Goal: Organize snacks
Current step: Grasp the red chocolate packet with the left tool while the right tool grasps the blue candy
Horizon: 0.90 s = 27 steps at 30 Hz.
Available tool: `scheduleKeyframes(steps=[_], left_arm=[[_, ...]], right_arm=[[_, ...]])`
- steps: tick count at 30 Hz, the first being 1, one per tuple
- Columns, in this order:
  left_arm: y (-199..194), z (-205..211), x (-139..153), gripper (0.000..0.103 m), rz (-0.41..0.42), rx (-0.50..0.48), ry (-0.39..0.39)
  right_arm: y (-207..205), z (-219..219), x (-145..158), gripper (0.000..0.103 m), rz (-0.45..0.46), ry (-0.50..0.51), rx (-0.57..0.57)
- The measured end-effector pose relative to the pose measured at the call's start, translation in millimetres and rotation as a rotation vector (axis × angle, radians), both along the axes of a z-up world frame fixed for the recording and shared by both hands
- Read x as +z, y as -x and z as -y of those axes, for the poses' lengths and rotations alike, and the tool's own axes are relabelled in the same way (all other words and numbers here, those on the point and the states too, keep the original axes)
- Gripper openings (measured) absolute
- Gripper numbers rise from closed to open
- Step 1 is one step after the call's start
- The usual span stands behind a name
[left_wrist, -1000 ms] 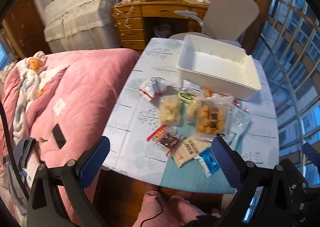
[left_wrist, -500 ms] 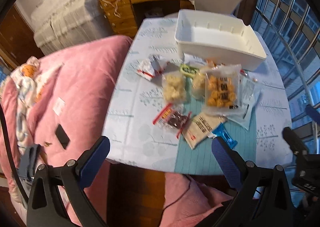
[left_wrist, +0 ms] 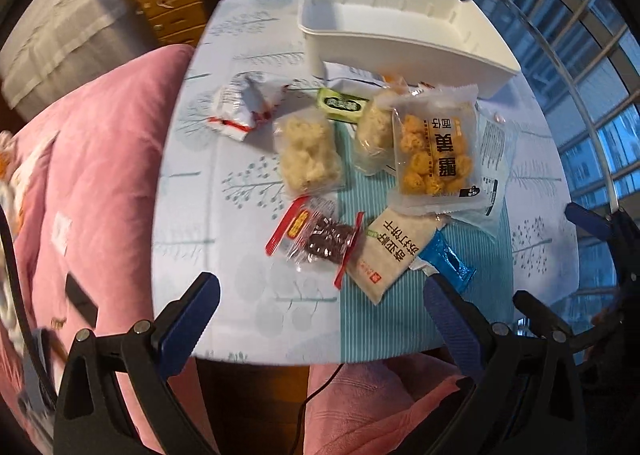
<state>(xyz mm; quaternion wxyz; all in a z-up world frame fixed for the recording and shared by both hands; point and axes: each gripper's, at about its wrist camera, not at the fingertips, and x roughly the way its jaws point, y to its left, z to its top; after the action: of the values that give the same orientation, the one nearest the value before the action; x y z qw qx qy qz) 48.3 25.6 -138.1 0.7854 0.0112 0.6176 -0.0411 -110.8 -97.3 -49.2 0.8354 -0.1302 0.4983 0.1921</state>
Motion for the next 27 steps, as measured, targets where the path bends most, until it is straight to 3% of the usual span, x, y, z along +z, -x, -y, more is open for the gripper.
scheduleKeyframes(steps=[7,17,27], left_arm=[[-42.5,-6.8,-44.7,0.1,-0.135,-0.085,0.018],[-73.4,2.9,-110.1,0.094,-0.352,-0.196,0.006],[-96.5,16.1,-137.2,0.079,-0.426,-0.23,-0.003]], right_arm=[[-21.9,-10.7,-34.3,0.1,-0.15,0.01,-0.045],[-33.6,-23.9,-82.1,0.088,-0.345,0.032,-0.101],[-32.6,-40.1,-108.4,0.07,-0.433,0.083,-0.092]])
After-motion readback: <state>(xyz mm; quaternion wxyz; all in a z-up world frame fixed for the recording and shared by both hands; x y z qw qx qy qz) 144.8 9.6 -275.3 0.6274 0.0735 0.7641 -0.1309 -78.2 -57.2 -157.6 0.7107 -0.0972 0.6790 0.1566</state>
